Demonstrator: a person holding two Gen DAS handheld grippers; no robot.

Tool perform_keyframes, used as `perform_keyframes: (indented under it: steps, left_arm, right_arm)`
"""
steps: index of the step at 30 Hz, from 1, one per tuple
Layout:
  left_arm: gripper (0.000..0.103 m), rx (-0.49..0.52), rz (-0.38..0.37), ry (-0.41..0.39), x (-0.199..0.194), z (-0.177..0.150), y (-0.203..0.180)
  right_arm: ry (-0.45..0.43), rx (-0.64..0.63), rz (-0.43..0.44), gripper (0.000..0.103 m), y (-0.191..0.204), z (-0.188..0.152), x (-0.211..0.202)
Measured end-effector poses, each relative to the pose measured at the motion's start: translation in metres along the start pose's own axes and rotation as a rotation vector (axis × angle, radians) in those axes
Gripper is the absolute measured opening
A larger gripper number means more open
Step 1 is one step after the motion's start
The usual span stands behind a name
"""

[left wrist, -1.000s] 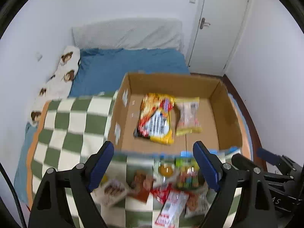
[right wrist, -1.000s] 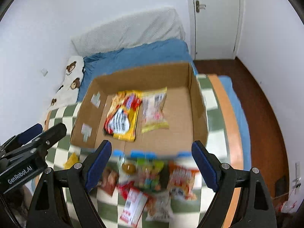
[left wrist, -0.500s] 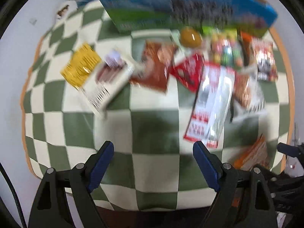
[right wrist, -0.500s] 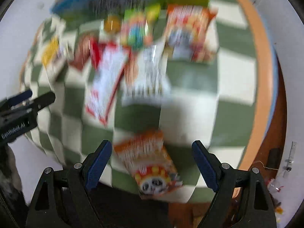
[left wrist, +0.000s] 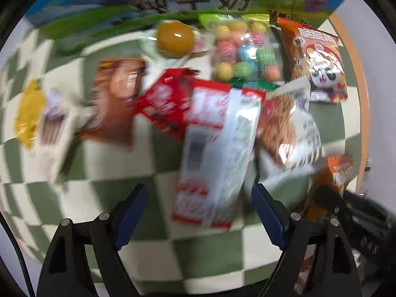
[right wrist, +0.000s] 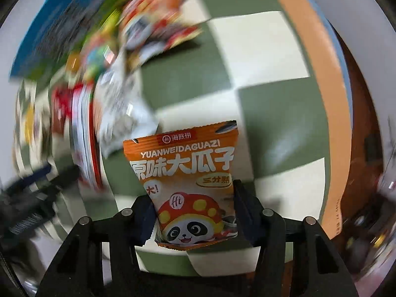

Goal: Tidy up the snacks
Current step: 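Grasp the red-white wafer pack with left tool while right tool grasps the orange panda seed bag, then place the wafer pack in the box with left tool while right tool drops the seed bag in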

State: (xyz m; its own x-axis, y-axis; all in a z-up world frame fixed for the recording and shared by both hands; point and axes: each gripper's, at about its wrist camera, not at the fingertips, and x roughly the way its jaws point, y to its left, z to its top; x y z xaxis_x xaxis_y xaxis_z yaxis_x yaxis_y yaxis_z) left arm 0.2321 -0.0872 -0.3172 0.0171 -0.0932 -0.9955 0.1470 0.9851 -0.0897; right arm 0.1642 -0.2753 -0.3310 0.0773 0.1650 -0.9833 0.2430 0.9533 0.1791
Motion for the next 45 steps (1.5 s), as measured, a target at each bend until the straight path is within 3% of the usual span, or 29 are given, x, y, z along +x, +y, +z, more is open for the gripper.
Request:
perform_keyframes:
  steps: [3,5,6,10,11,13,16,19,21,23,25,26,27,33,39,45]
  left_arm:
    - [0.082,0.008,-0.001,-0.005,0.010,0.015,-0.007]
    - [0.054,0.003,-0.022,-0.024,0.009,0.019,-0.010]
    - [0.052,-0.007,-0.032,-0.019,0.008,0.018,-0.010]
    - [0.050,-0.029,-0.024,-0.006,0.004,0.006,-0.004]
    - [0.050,-0.029,-0.012,0.006,0.004,-0.002,-0.002]
    - [0.050,-0.049,0.009,0.035,0.004,-0.020,0.004]
    - [0.054,-0.066,-0.006,0.101,0.013,-0.042,0.015]
    - [0.062,-0.030,-0.041,0.155,0.027,-0.050,0.018]
    - [0.062,0.009,-0.036,0.151,0.029,-0.051,0.014]
    - [0.061,0.024,-0.022,0.130,0.029,-0.055,0.010]
    - [0.051,0.020,-0.013,0.105,0.024,-0.055,0.006]
    - [0.049,0.018,-0.010,0.100,0.023,-0.055,0.001]
    - [0.047,0.012,-0.009,0.091,0.020,-0.058,-0.001]
    - [0.044,-0.022,-0.024,0.033,-0.011,-0.056,0.000]
    - [0.044,-0.046,-0.105,-0.052,-0.074,-0.044,0.002]
    - [0.044,-0.063,-0.194,-0.182,-0.155,-0.011,0.006]
  right_arm:
    - [0.020,0.059,0.058,0.065,-0.010,0.011,-0.002]
    - [0.028,0.057,0.086,0.067,-0.015,0.019,-0.006]
    - [0.025,0.051,0.083,0.067,-0.015,0.025,-0.009]
    - [0.021,0.034,0.054,0.066,-0.015,0.024,-0.013]
    - [0.023,0.033,0.038,0.060,-0.015,0.023,-0.011]
    - [0.020,0.029,0.022,0.058,-0.008,0.013,-0.002]
    - [0.052,0.019,0.059,0.058,-0.001,0.003,0.000]
    - [0.081,-0.033,0.101,0.062,0.009,-0.004,0.003]
    - [0.083,-0.053,0.087,0.073,0.012,-0.006,0.003]
    - [0.085,-0.056,0.068,0.073,0.010,-0.008,0.004]
    - [0.099,-0.052,0.060,0.073,0.005,-0.011,0.007]
    - [0.094,-0.048,0.056,0.069,0.005,-0.012,0.007]
    - [0.077,-0.039,0.052,0.055,0.005,-0.013,0.007]
    - [0.042,-0.051,0.032,0.052,0.015,-0.023,0.005]
    - [-0.002,-0.040,0.109,0.052,0.015,-0.023,-0.036]
    - [-0.104,-0.065,0.218,0.052,0.030,0.002,-0.110]
